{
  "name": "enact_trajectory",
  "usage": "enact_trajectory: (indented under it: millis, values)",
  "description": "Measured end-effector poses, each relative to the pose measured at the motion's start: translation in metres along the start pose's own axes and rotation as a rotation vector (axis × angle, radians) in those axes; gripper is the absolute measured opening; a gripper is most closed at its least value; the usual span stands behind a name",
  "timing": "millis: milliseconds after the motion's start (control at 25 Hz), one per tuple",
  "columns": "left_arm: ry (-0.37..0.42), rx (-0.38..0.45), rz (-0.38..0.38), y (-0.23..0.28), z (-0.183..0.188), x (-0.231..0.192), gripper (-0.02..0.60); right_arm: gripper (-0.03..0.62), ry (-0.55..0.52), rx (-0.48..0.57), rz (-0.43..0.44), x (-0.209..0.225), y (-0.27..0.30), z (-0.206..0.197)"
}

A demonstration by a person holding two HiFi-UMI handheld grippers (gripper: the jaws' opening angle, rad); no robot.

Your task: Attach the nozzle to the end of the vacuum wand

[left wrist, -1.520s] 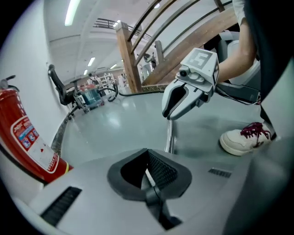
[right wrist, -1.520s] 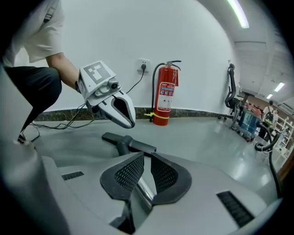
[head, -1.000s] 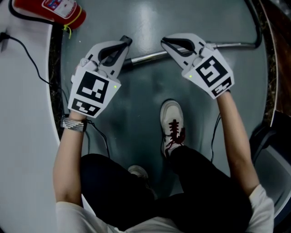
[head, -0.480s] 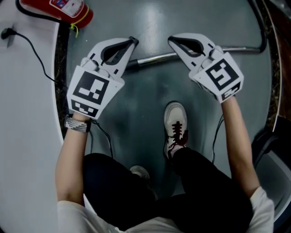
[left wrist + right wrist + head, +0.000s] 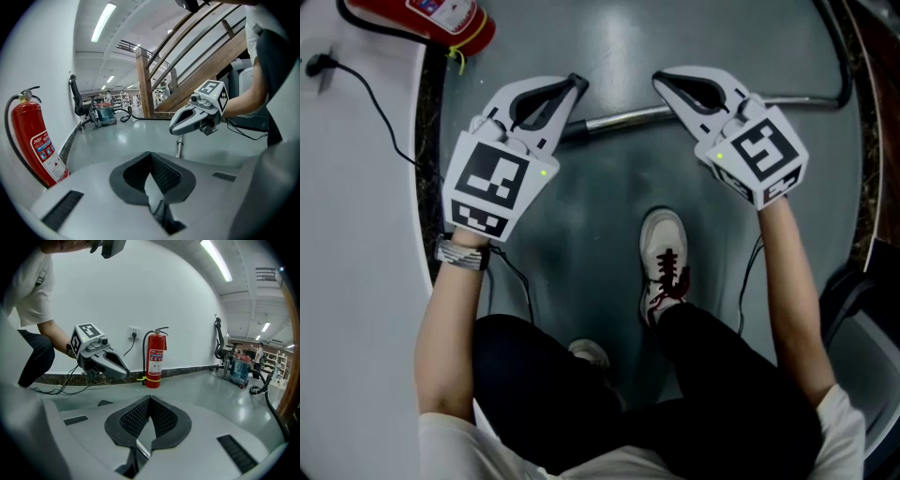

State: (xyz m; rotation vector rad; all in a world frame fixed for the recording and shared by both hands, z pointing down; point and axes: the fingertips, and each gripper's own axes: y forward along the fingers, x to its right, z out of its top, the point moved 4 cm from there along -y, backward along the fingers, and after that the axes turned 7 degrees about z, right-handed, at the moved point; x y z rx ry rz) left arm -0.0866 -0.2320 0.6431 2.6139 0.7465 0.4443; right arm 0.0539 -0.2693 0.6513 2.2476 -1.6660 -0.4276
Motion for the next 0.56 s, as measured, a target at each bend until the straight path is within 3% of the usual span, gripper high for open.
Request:
enact_trajectory:
  millis: [560]
  values:
    - [0.015,-0.046,-0.008,0.003,-0.01,0.004,0.0,0.026,0.011,-0.023,0.004,0.0,0.003,-0.012]
